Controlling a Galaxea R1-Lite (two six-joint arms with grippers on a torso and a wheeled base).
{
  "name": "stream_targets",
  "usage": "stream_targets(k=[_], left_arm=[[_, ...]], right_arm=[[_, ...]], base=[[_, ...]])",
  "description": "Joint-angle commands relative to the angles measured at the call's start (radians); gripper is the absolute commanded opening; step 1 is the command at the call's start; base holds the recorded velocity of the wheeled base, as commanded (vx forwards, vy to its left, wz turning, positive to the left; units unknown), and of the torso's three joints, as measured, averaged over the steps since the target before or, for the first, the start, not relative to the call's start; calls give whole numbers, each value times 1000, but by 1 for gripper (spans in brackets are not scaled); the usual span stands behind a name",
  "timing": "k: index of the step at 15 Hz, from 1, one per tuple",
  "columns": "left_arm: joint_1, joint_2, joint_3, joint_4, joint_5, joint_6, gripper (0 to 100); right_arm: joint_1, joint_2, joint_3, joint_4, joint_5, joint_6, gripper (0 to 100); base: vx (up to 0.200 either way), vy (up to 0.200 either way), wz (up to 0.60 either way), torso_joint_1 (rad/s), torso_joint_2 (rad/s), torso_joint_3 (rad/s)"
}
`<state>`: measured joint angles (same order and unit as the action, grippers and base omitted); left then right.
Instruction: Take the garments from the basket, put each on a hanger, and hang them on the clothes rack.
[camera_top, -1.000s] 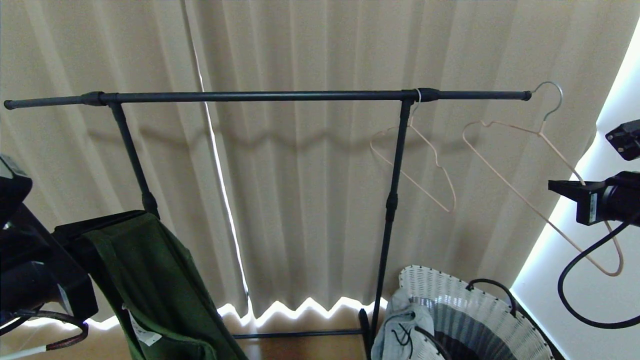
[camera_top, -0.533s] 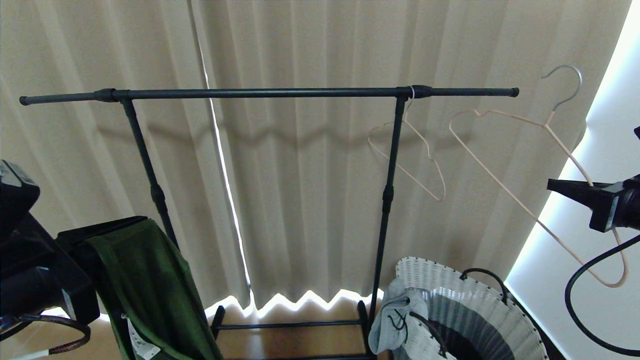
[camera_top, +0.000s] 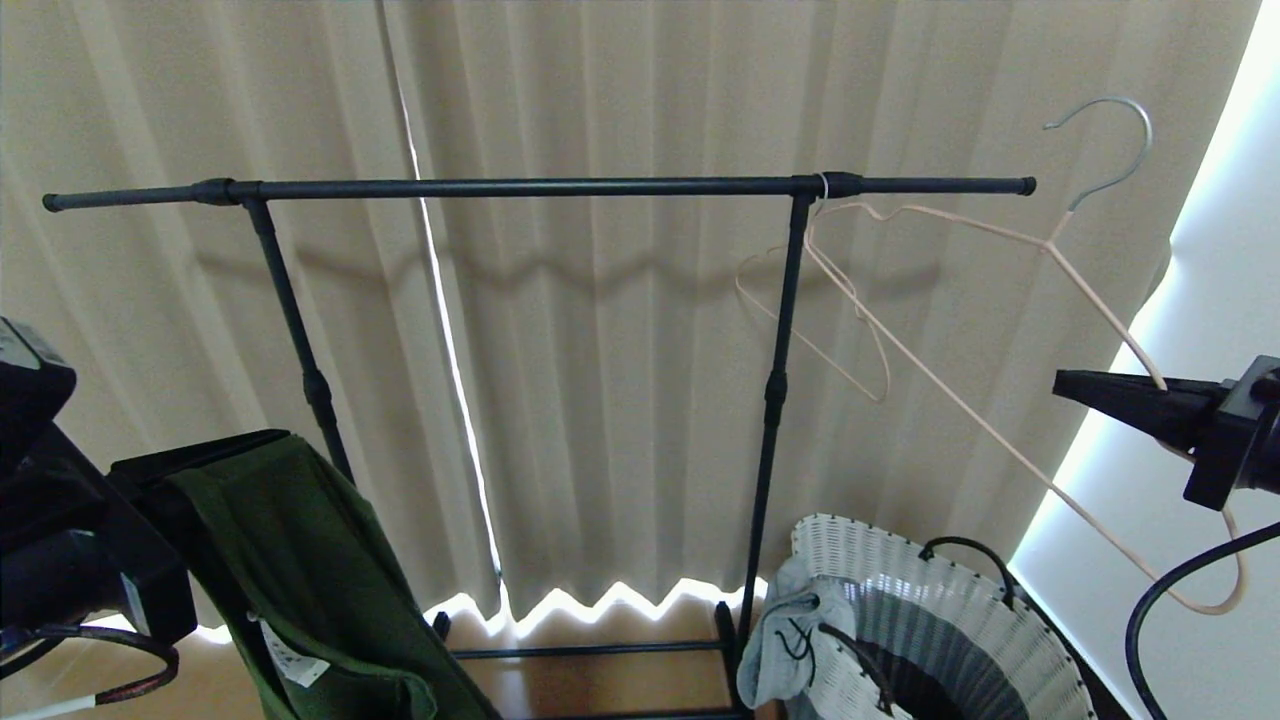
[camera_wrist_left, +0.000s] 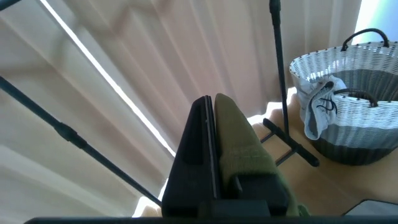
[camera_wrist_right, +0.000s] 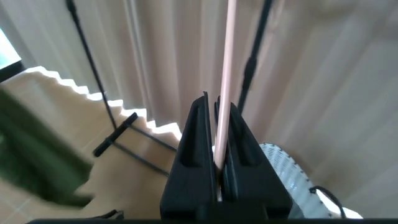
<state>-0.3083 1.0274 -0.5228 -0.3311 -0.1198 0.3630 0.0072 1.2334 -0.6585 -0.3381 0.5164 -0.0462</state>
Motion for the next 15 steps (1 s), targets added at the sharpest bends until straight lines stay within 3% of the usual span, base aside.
stream_targets(k=[1, 10, 15], left_arm=[[2, -3, 1, 0, 2, 1, 0], [2, -1, 1, 0, 15, 2, 0], [0, 34, -11, 0, 15, 25, 0]], right_arm=[[17, -8, 8, -1, 1, -1, 0], [25, 1, 20, -1, -1, -4, 0], [94, 18, 28, 1, -1, -6, 0]], base=[[0, 200, 0, 2, 7, 2], [0, 200, 0, 3, 3, 4], [0, 0, 0, 0, 0, 0]])
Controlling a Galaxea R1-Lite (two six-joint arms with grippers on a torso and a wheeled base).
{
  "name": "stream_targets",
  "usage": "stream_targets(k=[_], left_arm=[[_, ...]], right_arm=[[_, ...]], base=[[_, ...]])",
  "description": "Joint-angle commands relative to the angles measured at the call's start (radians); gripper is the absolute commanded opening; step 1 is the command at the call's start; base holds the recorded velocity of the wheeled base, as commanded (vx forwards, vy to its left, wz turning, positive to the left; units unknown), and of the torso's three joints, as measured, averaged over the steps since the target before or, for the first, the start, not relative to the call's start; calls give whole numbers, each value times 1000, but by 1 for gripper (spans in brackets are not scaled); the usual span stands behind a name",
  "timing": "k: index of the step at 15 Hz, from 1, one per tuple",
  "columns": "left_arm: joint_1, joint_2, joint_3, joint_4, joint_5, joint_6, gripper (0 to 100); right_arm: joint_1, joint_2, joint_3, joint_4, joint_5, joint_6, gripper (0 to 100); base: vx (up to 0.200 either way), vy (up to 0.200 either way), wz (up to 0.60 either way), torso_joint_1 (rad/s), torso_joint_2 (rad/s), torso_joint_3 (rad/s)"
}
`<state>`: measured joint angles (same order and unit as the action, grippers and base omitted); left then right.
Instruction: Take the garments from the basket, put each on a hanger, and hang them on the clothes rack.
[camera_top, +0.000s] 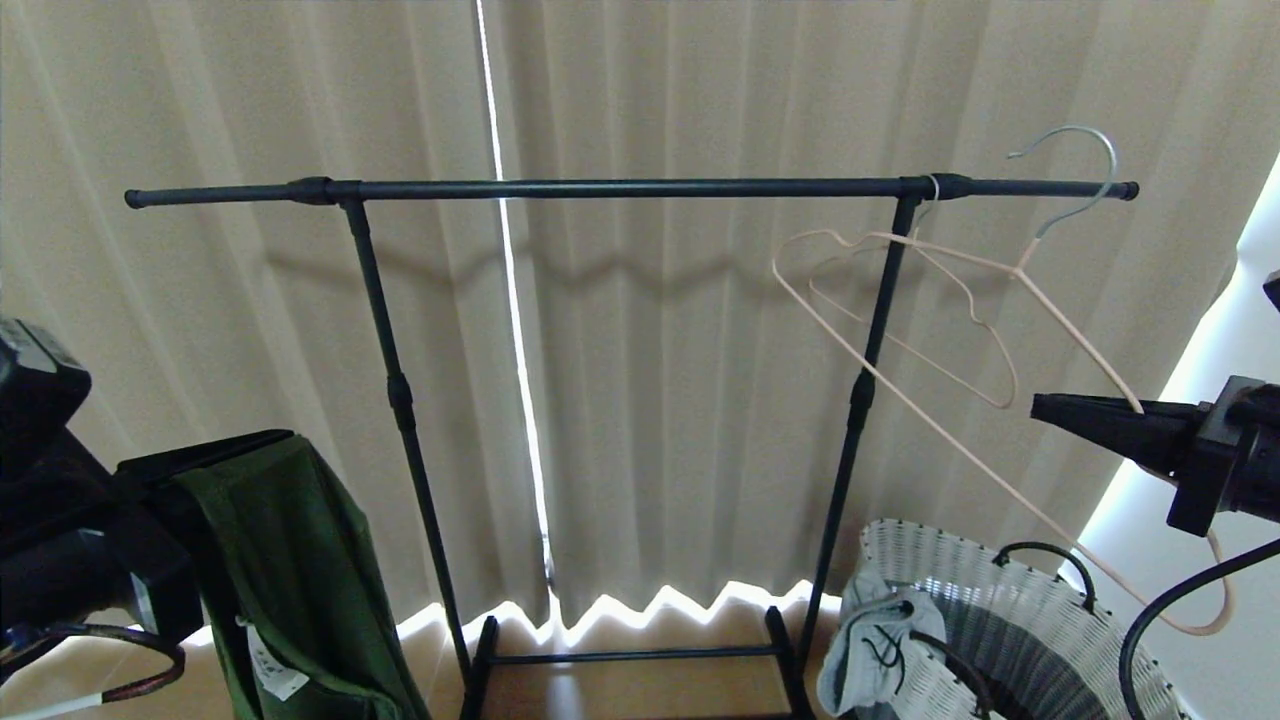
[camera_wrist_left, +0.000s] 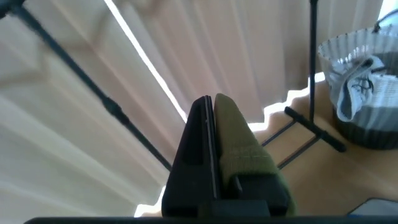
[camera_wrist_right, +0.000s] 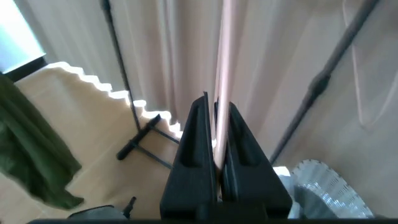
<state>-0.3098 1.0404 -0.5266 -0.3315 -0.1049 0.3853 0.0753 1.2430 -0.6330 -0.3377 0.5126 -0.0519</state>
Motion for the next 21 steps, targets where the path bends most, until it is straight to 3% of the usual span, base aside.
stream_targets(k=[1, 3, 6, 7, 8, 10, 12, 14, 16, 21], left_arm=[[1, 43, -24, 0, 2, 9, 0], [-2, 113, -99, 3, 30, 9, 0], [-20, 237, -228, 6, 136, -19, 0], [-22, 239, -230, 8, 137, -22, 0], [-66, 303, -309, 19, 174, -63, 0], [-97, 345, -359, 28, 206, -85, 0], [-161, 494, -495, 28, 298, -167, 0], [-186, 587, -586, 29, 384, -200, 0], [-199, 633, -627, 29, 427, -203, 0], [-206, 644, -627, 31, 433, -204, 0]], right_arm=[[60, 10, 6, 2, 3, 0, 0], [149, 9, 10, 9, 4, 1, 0], [273, 6, 33, 11, 7, 3, 0], [276, 6, 33, 11, 7, 3, 0], [351, 6, 49, 11, 7, 7, 0], [383, 6, 62, 9, 7, 7, 0], [434, 3, 91, 0, 50, 10, 0], [459, -5, 91, 0, 81, 17, 0], [491, -16, 90, -1, 81, 41, 0], [563, -30, 81, -4, 81, 73, 0]], base=[[0, 0, 0, 0, 0, 0], [0, 0, 0, 0, 0, 0], [0, 0, 0, 0, 0, 0], [0, 0, 0, 0, 0, 0], [0, 0, 0, 0, 0, 0], [0, 0, 0, 0, 0, 0], [0, 0, 0, 0, 0, 0], [0, 0, 0, 0, 0, 0], [0, 0, 0, 0, 0, 0], [0, 0, 0, 0, 0, 0]])
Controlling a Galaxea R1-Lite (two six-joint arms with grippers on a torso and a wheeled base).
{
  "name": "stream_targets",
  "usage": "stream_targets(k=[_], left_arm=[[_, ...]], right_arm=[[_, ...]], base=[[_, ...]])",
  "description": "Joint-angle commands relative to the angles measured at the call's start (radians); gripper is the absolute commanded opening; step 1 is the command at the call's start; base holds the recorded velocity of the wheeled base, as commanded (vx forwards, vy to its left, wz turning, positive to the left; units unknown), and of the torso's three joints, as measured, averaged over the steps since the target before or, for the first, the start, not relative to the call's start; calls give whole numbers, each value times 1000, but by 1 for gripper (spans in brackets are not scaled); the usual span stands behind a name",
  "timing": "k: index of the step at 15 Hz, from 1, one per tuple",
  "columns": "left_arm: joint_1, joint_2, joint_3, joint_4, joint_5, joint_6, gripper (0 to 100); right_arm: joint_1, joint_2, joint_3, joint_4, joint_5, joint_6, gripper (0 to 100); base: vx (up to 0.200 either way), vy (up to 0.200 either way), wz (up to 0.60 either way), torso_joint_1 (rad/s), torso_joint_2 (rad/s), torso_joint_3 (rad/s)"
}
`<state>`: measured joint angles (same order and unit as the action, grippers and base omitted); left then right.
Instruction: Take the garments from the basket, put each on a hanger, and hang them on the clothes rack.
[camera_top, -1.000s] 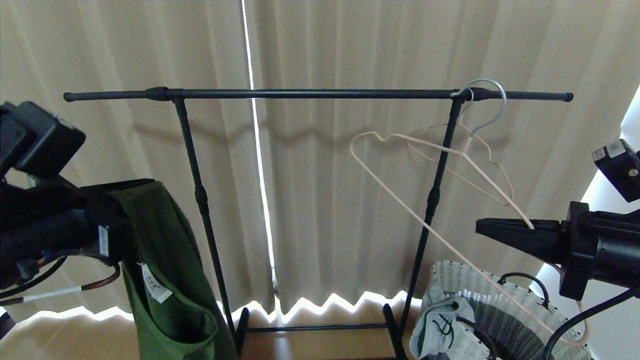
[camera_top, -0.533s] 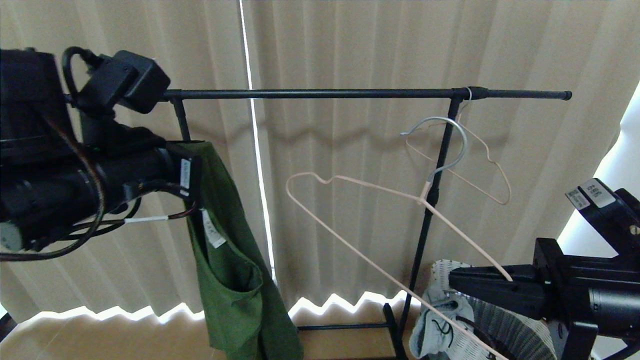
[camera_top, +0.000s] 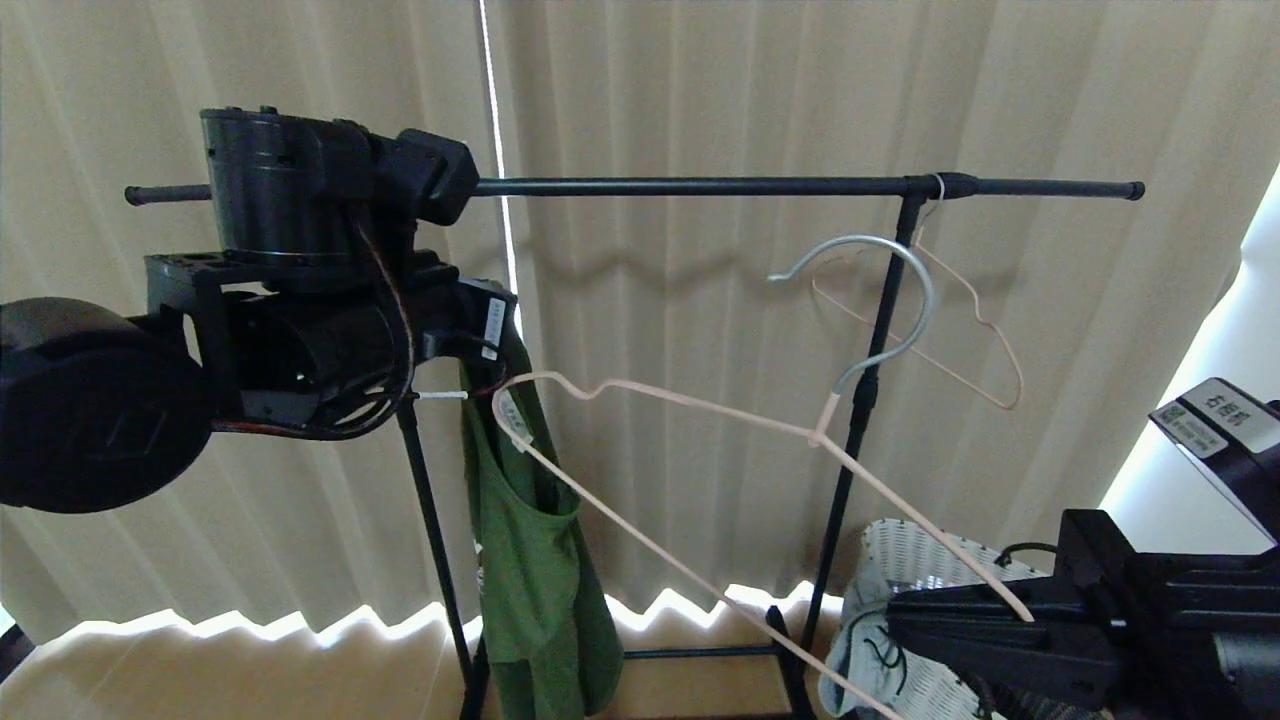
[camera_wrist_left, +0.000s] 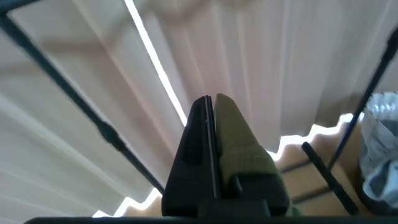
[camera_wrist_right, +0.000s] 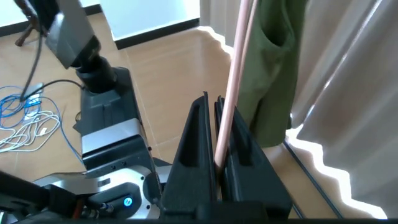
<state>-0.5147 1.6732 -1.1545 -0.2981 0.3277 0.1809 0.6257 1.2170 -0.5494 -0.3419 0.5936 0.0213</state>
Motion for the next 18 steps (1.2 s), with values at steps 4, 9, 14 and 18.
stream_targets(k=[4, 9, 14, 18], left_arm=[[-18, 3, 7, 2, 25, -1, 0], [-62, -35, 6, 48, 65, -1, 0], [-62, -61, 16, 60, 67, -31, 0], [-65, -95, 15, 145, 85, -32, 0]], right_arm=[[11, 24, -6, -22, -3, 5, 0], [8, 114, -6, -147, -8, 45, 0], [8, 159, -11, -175, -17, 46, 0], [8, 226, -34, -220, -57, 48, 0]], base=[[0, 0, 0, 0, 0, 0], [0, 0, 0, 0, 0, 0], [0, 0, 0, 0, 0, 0], [0, 0, 0, 0, 0, 0]])
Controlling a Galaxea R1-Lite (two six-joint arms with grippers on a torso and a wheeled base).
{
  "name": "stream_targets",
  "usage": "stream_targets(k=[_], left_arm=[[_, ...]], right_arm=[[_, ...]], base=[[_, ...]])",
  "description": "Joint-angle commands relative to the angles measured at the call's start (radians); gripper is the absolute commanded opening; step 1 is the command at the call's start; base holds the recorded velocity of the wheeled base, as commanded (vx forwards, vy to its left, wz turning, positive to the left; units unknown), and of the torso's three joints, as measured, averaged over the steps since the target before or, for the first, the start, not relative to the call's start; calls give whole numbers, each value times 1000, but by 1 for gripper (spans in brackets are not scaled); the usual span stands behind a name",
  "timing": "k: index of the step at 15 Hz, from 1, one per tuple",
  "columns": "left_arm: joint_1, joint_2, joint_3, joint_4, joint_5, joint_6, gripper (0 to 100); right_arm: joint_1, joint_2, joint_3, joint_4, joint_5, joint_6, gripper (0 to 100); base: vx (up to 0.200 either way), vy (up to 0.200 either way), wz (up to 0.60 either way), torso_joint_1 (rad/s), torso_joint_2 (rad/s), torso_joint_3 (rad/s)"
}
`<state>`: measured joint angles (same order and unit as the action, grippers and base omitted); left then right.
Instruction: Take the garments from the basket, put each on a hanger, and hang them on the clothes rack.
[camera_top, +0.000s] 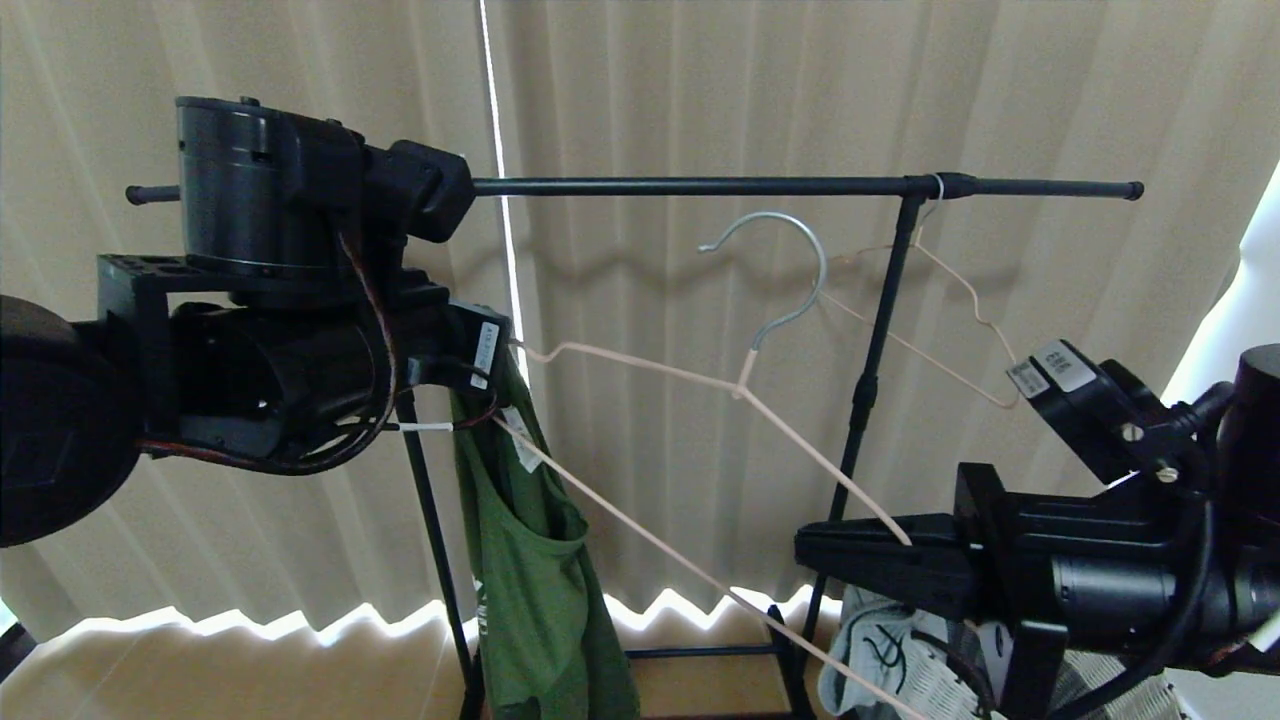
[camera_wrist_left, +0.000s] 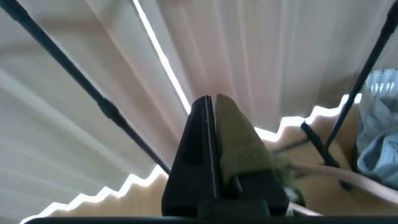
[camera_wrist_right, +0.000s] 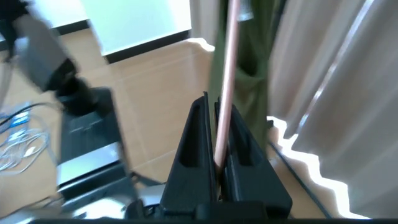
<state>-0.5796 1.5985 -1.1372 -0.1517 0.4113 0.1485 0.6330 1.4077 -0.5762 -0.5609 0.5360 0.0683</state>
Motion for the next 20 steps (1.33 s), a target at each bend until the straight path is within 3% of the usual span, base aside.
stream_targets(k=[1, 5, 13, 20], left_arm=[[0, -34, -1, 17, 1, 0, 0], [-60, -49, -3, 38, 1, -35, 0], [-184, -61, -18, 46, -2, -70, 0], [-270, -65, -41, 34, -58, -130, 0]], right_arm=[[1, 68, -13, -24, -25, 4, 0], [4, 154, -47, -94, -45, 41, 0], [4, 241, -134, -96, -56, 42, 0], [1, 255, -152, -99, -79, 44, 0]], base=[[0, 0, 0, 0, 0, 0], [0, 0, 0, 0, 0, 0], [0, 0, 0, 0, 0, 0], [0, 0, 0, 0, 0, 0]])
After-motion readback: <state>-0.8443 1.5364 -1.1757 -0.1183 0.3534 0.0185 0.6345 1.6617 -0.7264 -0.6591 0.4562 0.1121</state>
